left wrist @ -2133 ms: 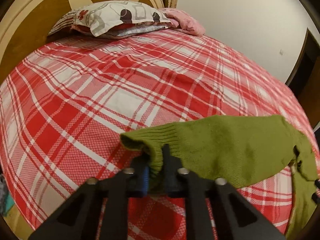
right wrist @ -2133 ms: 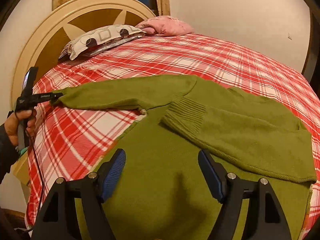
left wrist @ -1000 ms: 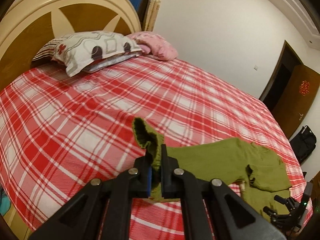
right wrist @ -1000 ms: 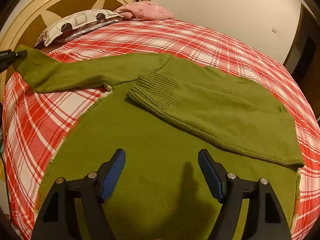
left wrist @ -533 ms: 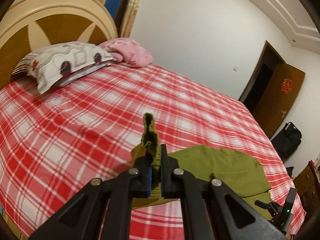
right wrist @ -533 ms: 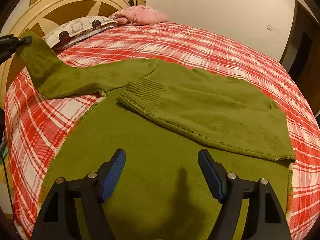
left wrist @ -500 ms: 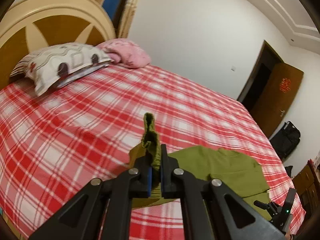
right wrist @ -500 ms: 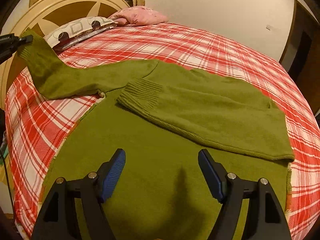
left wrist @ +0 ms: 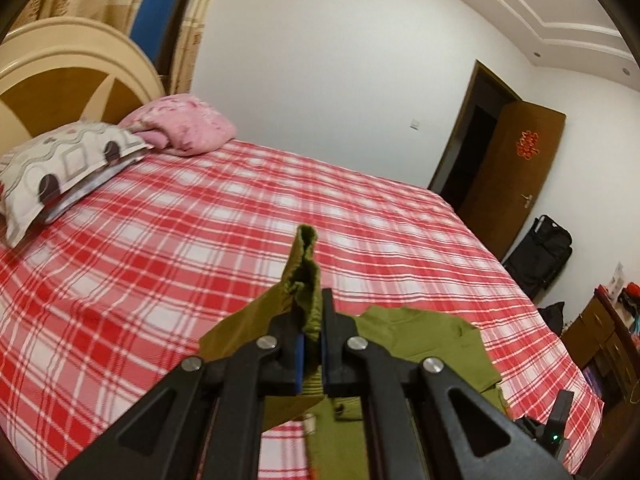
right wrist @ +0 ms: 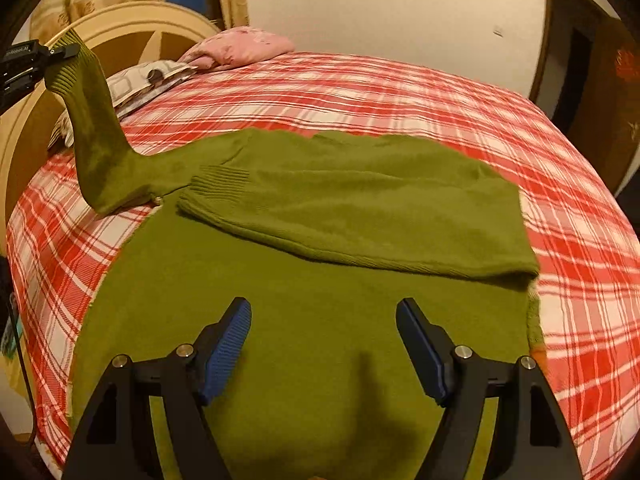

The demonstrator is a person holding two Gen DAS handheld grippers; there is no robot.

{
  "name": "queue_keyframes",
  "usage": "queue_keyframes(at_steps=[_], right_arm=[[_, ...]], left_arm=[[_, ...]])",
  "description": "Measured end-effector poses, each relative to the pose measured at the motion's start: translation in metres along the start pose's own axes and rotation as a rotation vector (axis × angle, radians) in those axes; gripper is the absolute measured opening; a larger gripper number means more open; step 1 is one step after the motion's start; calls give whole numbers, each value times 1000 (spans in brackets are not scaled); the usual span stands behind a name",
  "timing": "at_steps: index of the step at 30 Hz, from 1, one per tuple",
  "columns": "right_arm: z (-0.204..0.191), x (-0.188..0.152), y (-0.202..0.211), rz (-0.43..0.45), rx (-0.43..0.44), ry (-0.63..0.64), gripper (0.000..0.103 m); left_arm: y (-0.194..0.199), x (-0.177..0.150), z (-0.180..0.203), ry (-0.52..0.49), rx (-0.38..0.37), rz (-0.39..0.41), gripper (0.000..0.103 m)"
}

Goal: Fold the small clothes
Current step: 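Lift the other sleeve with the left gripper and fold it across the body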

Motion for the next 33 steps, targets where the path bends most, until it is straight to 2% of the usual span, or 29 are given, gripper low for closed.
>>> queue_keyframes(at_steps=[12, 19, 25, 33], right_arm=[[41, -12, -3, -6, 17, -111, 76], [56, -12, -4, 0, 15, -147, 76], [70, -12, -7, -3, 6, -184, 76], [77, -14, -13, -14, 7, -203, 76]], left_arm=[[-28, 30, 75, -86, -90, 3, 5], [-61, 35, 121, -116, -147, -28, 5], [-101, 23, 158, -141, -184, -91, 5], [-158, -19, 194, -167, -191, -190, 7]])
Point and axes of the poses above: each gripper's, at about its wrist camera, not at the fingertips, and y roughly against the way its jaws point, z to its right, x to its top, the point moved 1 cm from there along -y, roughly the way its jaws point, and after that the axes turned 12 degrees about -y, right-handed, at the moved point
